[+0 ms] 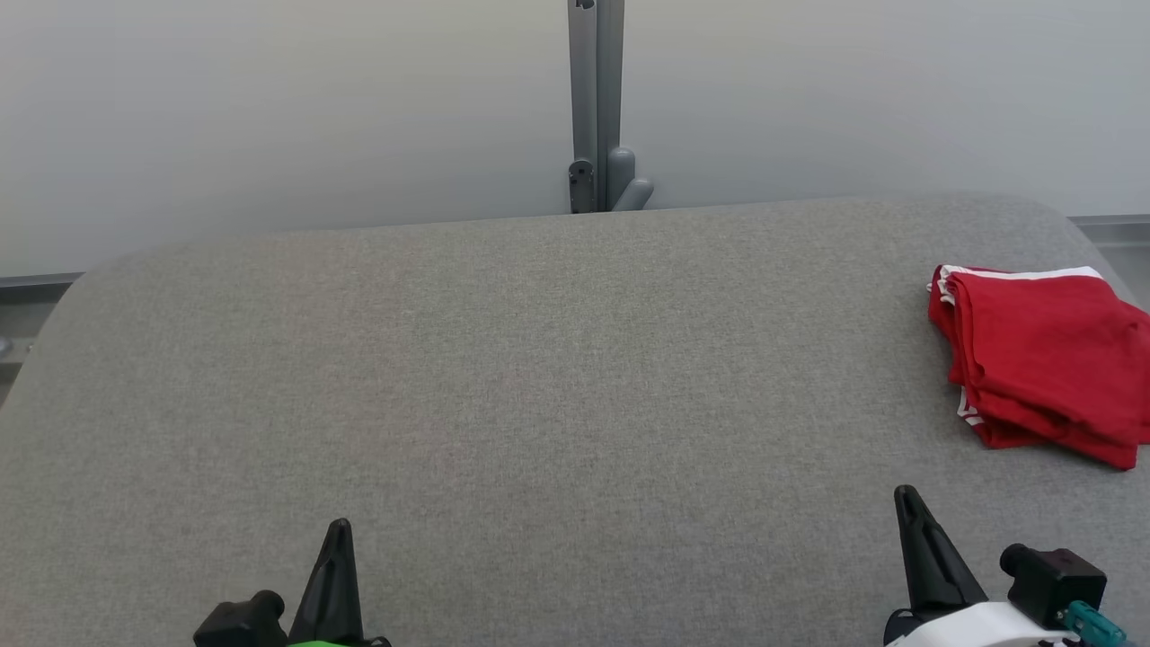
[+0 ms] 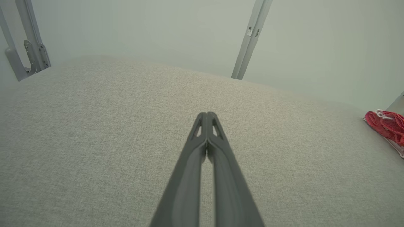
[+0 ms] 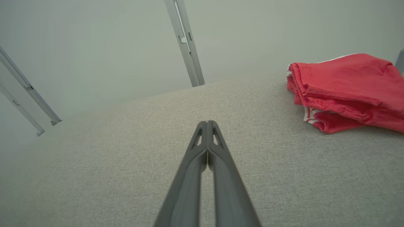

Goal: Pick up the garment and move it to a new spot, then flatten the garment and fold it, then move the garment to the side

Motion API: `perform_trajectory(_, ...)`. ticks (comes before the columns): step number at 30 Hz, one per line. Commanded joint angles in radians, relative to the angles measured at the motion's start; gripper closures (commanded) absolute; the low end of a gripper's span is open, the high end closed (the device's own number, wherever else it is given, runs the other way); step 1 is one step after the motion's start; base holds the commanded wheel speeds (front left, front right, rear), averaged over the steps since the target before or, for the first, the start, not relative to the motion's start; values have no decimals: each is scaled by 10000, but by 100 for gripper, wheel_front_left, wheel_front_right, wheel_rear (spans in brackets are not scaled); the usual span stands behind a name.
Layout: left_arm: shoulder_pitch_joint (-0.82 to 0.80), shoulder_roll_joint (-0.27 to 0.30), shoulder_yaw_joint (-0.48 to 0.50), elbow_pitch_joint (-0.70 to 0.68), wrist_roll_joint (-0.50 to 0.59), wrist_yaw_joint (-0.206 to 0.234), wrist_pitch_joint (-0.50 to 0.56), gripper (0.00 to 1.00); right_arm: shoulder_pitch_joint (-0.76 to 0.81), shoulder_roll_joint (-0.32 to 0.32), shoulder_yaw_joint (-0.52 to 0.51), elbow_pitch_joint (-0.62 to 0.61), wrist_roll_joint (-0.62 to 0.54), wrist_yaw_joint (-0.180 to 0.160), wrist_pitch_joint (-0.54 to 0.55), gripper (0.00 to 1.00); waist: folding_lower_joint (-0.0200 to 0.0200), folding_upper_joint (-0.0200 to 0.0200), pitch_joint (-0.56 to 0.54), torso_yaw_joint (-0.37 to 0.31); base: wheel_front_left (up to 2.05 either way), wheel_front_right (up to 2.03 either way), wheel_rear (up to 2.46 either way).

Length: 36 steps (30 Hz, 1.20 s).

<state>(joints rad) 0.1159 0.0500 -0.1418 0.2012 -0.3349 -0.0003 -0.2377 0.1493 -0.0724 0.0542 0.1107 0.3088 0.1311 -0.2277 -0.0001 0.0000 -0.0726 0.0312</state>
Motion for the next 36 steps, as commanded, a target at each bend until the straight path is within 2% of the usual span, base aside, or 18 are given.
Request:
perform_trajectory(1, -297, 29, 80, -121, -556, -81, 63, 100, -348, -84, -105, -71, 581, 0, 144, 100, 1, 0, 13, -5, 0, 0, 0)
perform_trajectory(18, -774, 68, 312, 15, -3419, -369, 507, 100, -937, -194, -519, 331, 3579, -1, 1004, 100, 1, 0, 122, -49, 0, 0, 0)
perform_trajectory(36, -1129, 86, 527, 50, -5764, -609, 890, 100, -1414, -231, -936, 659, 5998, -1, 1775, 100, 1, 0, 233, -94, 0, 0, 0)
